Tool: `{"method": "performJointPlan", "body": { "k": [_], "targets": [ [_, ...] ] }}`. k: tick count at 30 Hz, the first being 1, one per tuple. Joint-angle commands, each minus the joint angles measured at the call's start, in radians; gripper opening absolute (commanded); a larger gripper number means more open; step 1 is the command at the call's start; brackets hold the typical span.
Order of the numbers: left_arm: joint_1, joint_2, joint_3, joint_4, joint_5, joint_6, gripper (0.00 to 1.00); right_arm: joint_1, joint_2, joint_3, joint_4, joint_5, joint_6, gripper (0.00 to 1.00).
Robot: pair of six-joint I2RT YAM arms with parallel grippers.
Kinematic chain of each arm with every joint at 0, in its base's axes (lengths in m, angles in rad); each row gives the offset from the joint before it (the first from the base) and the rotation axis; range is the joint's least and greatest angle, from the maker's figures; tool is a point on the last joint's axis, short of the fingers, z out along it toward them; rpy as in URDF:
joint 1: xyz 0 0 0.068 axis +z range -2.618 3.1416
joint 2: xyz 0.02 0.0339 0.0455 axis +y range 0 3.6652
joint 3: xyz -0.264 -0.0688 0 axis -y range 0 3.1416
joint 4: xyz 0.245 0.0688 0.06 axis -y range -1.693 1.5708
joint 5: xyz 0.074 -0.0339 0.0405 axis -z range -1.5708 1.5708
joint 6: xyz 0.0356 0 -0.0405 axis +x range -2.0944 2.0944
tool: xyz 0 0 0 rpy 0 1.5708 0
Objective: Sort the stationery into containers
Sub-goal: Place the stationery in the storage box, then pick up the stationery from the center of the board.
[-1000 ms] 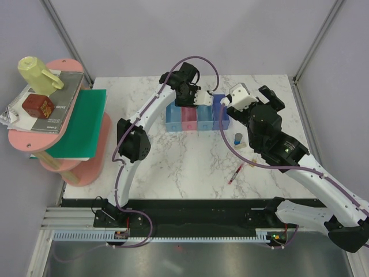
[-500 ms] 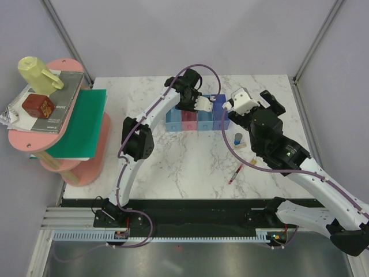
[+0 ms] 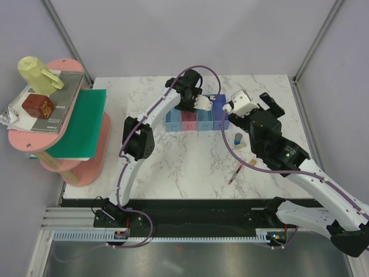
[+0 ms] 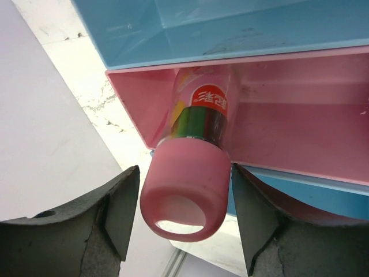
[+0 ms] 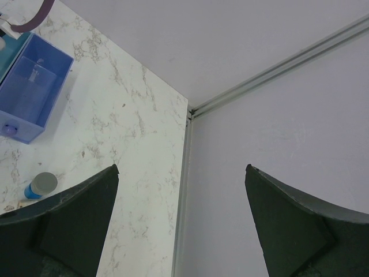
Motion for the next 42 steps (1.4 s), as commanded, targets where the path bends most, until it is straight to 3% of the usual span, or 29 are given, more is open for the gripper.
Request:
{"method": "performJointPlan", "body": {
  "k": [1,18,24,32,36,42],
  "targets": [
    [0.001,0.009,0.005,0.049,-0.029,0.047,0.73,-0.004,-0.022,-0.012,0.004,-0.001,0.022,0.98],
    [0.0,0.004,0.0,0.238,-0.094,-0.002,0.78,-0.01,-0.007,-0.015,0.001,-0.004,0.025,0.98],
    [0.0,-0.066,-0.017,0.278,-0.082,-0.073,0.78,-0.019,-0.007,-0.053,0.001,-0.013,0.02,0.98],
    [-0.005,-0.371,-0.293,0.275,-0.054,-0.212,0.79,-0.22,0.05,-0.052,-0.076,-0.337,0.094,0.98],
    [-0.008,-0.543,-0.426,0.265,-0.036,-0.321,0.8,-0.399,0.18,0.043,-0.163,-0.557,0.149,0.98],
    [-0.011,-0.776,-0.604,0.216,-0.02,-0.484,0.8,-0.494,0.373,0.18,-0.367,-0.862,0.152,0.98]
  ]
}}
